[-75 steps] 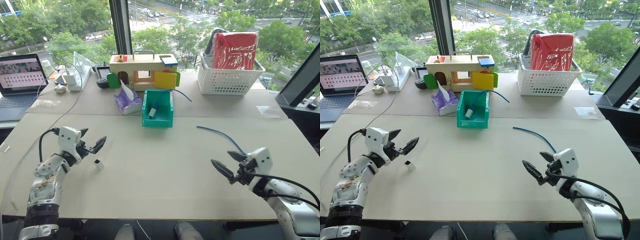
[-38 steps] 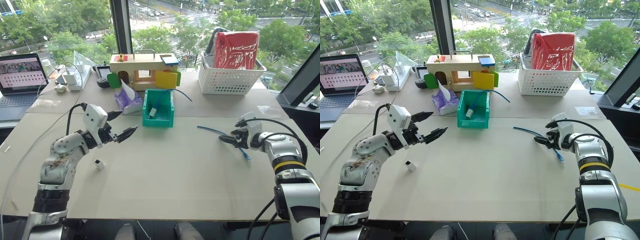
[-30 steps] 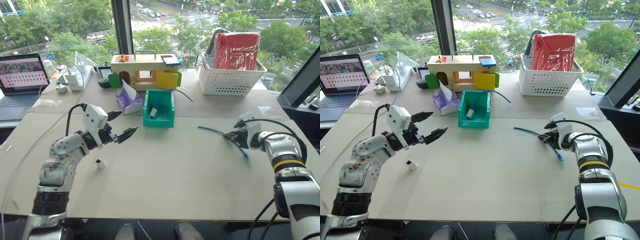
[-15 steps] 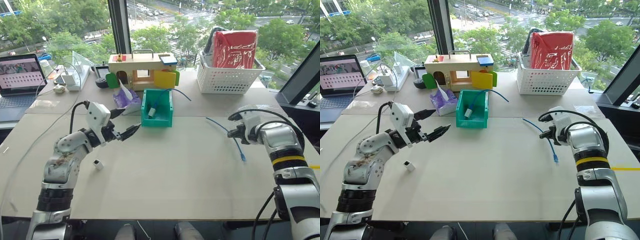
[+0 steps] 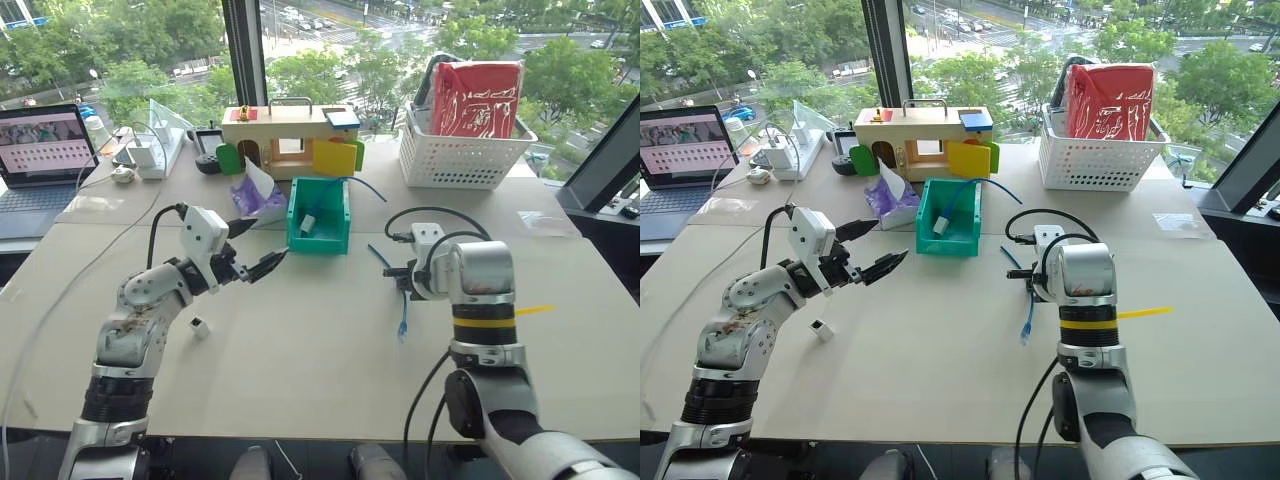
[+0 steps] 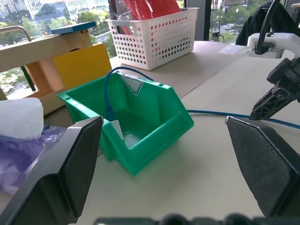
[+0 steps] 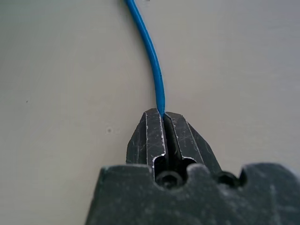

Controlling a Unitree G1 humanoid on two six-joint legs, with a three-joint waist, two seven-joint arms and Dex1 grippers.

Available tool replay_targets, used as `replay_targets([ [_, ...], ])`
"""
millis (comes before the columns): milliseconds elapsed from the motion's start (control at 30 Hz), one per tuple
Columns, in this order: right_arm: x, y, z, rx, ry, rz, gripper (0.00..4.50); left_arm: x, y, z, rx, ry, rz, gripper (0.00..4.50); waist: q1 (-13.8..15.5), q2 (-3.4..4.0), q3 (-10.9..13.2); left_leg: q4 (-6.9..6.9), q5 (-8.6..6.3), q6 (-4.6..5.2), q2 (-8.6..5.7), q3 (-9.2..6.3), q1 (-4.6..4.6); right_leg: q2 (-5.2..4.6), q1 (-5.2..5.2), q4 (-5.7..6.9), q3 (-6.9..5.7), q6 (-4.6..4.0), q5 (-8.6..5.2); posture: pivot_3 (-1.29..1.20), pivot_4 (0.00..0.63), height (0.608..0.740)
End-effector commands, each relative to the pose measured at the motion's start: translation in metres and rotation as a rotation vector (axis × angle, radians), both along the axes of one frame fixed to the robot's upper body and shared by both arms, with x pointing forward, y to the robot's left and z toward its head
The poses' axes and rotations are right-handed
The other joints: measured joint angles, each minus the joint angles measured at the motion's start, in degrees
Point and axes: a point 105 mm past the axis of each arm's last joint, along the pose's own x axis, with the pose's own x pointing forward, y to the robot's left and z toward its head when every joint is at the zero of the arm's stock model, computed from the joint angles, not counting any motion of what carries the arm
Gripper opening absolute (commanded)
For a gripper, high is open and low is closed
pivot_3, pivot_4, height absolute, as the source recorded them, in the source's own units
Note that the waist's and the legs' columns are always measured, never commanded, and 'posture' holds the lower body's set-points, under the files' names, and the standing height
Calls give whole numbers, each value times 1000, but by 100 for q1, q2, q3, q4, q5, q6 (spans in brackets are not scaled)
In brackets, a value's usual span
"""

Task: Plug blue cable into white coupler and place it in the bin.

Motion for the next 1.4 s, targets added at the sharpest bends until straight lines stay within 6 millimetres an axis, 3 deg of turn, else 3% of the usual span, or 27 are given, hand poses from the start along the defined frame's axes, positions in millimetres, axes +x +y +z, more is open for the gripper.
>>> replay_targets([
  [33, -9, -18, -5, -56, 36, -248, 43, -5, -5, 13, 3, -65, -12, 4500, -1, 2, -1, 0, 0, 0, -1, -1, 0, -1, 0, 0, -2, 0, 0, 0, 150, 714],
  [300, -22, -1, -20, 32, 125, -365, 43, -6, -6, 13, 2, -63, -14, 4500, 127, 4, -5, -1, 1, -1, -20, -31, -5, -33, 14, -7, -66, 0, 0, 0, 150, 714],
  [533, -19, -2, -12, 88, 104, -371, 2328, -4, -10, 12, 2, -61, -24, 4500, 87, 5, -7, -1, 1, -1, -23, -38, -5, -47, 14, -7, -98, -3, -1, 0, 150, 714],
  [567, -18, -2, -10, 99, 95, -370, 2484, -3, -11, 12, 1, -61, -26, 4500, 74, 5, -7, -1, 1, -1, -23, -39, -5, -46, 15, -6, -98, -3, -1, 0, 150, 714],
  [667, -14, -1, 1, 124, 42, -336, 3562, -2, -14, 12, 1, -61, -35, 4500, 1, 5, -7, -1, 1, -1, -23, -42, -5, -46, 14, -4, -100, -4, 0, 0, 150, 714],
  [733, -11, -11, 11, 114, -18, -317, 4357, -1, -15, 13, 1, -63, -41, 4500, -53, 7, -6, -1, 1, -1, -23, -43, -5, -46, 12, -3, -100, -4, 0, 0, 150, 714],
  [800, -8, -24, 27, 140, -151, -130, 4440, -1, -16, 14, 9, -69, -48, 4500, -96, 10, -4, -3, 1, 0, -23, -43, -7, -46, 6, 0, -100, -7, 1, 0, 150, 714],
  [900, -24, -48, 50, 83, -253, 147, 4440, -1, -14, 16, 4, -72, -45, 4500, -103, 24, 5, -9, 2, 0, -26, -54, -22, -48, 7, -10, -108, -5, -3, 0, 150, 714],
  [967, -41, -61, 80, 75, -312, 308, 4440, -1, -15, 15, 3, -72, -46, 4500, -41, 41, 16, -7, 2, 0, -56, -64, -41, -80, 3, -21, -118, 10, -12, 0, 150, 714],
  [1033, -55, -56, 126, 227, -489, 456, 4440, 0, -17, 15, 0, -76, -52, 4500, -40, 51, 21, -8, 0, 2, -72, -62, -49, -99, 4, -38, -115, 20, -17, 0, 150, 714],
  [1100, -67, -52, 157, 355, -697, 645, 4440, 2, -21, 17, -7, -82, -61, 4500, -126, 50, 21, -9, -2, 6, -66, -65, -45, -89, 6, -40, -116, 18, -17, 0, 150, 714],
  [1133, -66, -58, 156, 266, -729, 681, 4440, 2, -22, 18, -6, -85, -67, 4500, -136, 49, 20, -9, -2, 7, -63, -76, -40, -84, 14, -35, -124, 17, -16, 0, 150, 714],
  [1200, -57, -70, 135, 120, -636, 676, 4440, 3, -24, 19, -3, -88, -76, 4500, -127, 37, 15, -8, 1, 10, -64, -113, -37, -82, 37, -40, -162, 18, -17, 0, 150, 714],
  [1300, -75, -65, 106, 80, -505, 938, 4440, 4, -25, 21, -2, -91, -82, 4500, -85, 34, 16, 0, 6, 9, -80, -115, -39, -99, 45, -45, -163, 20, -18, 0, 150, 714],
  [1400, -79, -69, 75, 3, -403, 1099, 4440, 4, -26, 21, 0, -93, -86, 4500, -58, 36, 17, 1, 6, 11, -84, -114, -44, -102, 36, -42, -158, 20, -18, 0, 150, 714],
])
